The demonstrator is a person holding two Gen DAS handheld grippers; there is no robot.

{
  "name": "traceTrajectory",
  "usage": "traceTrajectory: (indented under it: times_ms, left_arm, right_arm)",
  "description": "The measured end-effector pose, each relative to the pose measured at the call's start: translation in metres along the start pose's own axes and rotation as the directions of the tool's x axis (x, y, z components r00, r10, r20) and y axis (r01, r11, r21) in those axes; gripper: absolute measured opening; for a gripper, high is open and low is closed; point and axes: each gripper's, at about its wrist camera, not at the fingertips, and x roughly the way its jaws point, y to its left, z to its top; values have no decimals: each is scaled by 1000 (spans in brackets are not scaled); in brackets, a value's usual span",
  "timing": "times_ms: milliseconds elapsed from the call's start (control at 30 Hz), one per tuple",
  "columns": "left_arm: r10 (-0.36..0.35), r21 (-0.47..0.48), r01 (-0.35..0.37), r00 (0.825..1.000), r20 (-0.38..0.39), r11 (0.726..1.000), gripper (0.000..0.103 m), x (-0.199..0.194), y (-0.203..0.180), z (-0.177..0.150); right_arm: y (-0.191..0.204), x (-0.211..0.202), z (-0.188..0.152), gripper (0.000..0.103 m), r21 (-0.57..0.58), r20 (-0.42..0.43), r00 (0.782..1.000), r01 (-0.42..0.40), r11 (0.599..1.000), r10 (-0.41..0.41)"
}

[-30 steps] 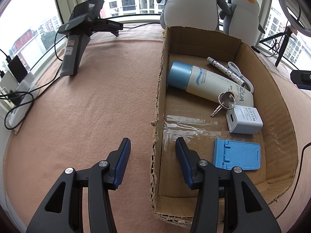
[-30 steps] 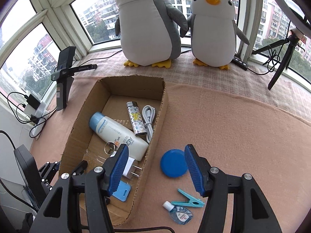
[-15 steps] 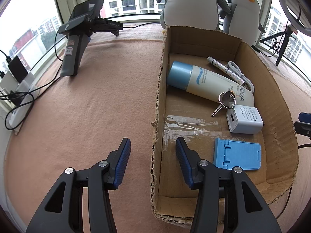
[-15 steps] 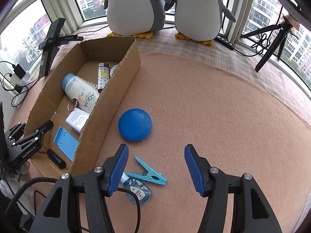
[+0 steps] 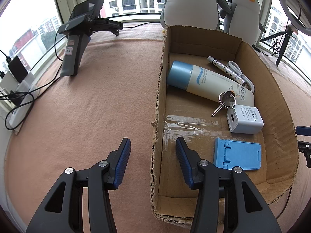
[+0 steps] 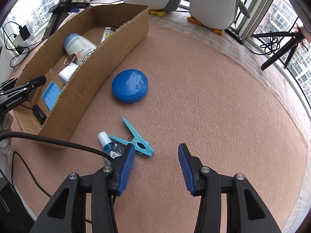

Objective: Organize rigid objects
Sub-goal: 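Move the right tool back to the blue clothespin, then grasp the blue clothespin with the right gripper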

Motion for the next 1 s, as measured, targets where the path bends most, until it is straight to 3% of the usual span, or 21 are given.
traceTrajectory:
  times_ms: [667,1000]
  left_arm:
    - [1,-1,-1,1000,-1,1000,48,0,1,0]
    - [1,-1,-1,1000,-1,1000,48,0,1,-1]
  right_arm:
    - [29,11,15,39,-99,-22,999,-36,994,33]
    - [26,15,19,17,-31,-22,995,-95,995,94]
